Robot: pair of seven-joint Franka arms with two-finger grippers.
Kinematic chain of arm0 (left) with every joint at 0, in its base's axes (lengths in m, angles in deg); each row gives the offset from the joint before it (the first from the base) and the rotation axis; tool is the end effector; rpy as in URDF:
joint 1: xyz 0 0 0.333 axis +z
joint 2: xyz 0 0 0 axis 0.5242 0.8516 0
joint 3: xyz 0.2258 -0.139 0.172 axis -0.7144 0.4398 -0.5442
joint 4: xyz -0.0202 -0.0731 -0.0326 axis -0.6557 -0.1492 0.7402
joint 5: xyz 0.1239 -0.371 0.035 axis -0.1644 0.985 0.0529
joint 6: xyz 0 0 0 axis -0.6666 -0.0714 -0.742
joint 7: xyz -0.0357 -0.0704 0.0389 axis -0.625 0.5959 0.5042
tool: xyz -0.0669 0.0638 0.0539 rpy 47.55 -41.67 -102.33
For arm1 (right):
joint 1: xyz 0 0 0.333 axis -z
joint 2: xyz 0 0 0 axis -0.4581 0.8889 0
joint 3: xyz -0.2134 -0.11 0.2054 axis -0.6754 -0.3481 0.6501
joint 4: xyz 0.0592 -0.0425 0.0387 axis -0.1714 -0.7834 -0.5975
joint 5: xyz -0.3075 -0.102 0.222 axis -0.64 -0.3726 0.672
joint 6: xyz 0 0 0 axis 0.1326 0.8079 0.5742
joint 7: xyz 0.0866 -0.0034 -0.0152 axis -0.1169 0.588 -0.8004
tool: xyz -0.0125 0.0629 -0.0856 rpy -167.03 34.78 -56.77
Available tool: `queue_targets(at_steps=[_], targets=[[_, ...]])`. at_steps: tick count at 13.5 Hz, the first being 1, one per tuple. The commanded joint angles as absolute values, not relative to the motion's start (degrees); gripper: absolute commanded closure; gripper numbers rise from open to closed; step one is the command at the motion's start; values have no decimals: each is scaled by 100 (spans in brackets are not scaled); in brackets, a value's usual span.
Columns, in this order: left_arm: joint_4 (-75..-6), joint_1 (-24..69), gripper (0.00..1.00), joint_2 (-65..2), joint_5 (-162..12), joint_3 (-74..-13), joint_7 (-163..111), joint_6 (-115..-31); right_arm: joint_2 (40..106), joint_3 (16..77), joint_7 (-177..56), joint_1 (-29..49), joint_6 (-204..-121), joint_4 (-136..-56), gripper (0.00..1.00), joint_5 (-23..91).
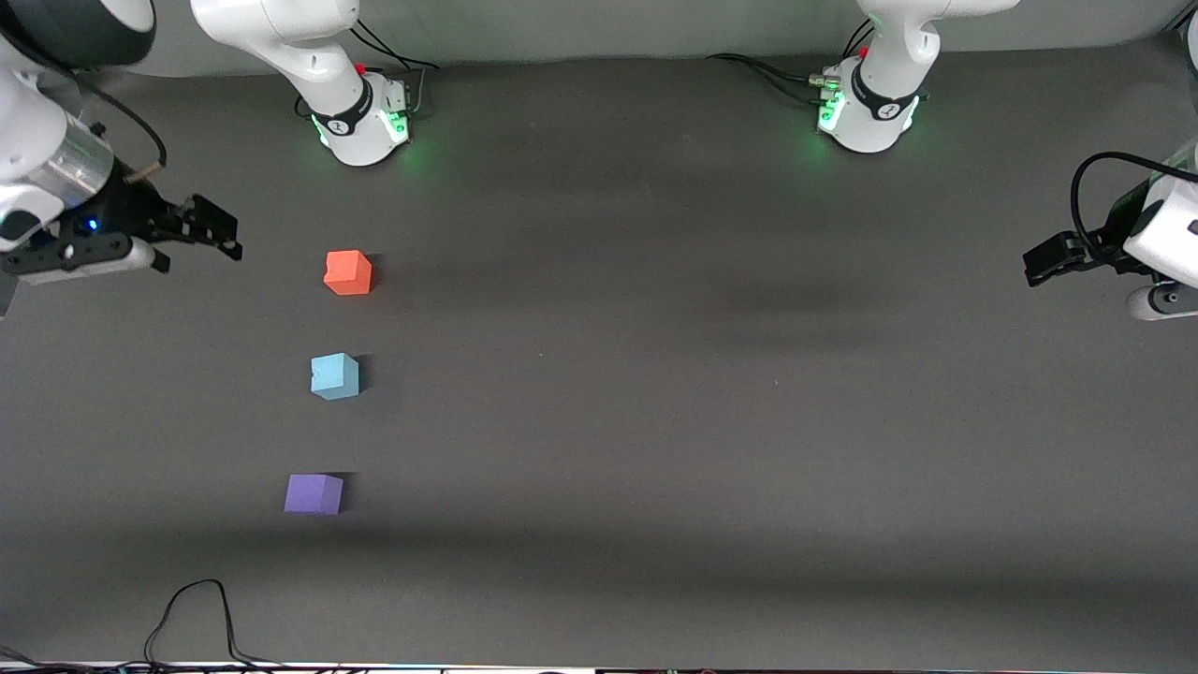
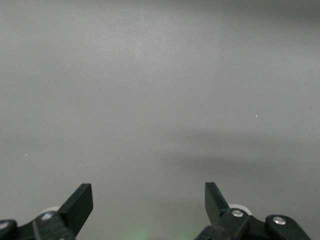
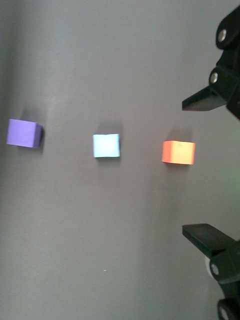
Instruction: Place blue block between orange and purple blocks
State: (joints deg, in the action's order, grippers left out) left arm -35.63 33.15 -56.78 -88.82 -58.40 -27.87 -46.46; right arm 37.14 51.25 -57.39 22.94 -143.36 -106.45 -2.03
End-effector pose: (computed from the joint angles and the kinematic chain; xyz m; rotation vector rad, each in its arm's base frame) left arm 0.5539 -0.0106 0.5892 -3.0498 -0.1629 0.0877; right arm 0.4902 0.0331 0.5871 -3.1198 -0.1539 0.0151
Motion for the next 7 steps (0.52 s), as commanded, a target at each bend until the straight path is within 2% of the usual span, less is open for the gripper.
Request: queue_targets(at_steps=[1,7], targets=[[-3287,3496,0,-5641,-8857,-5594,-2765,-4488,3653,5360,-5625,2595,-13972,-10350,0,-348],[-3199,3434,0,-5685,-8857,-5664,-2783,-4479,3758,5378,-5634,2788,-14033,-10253,0,-321]])
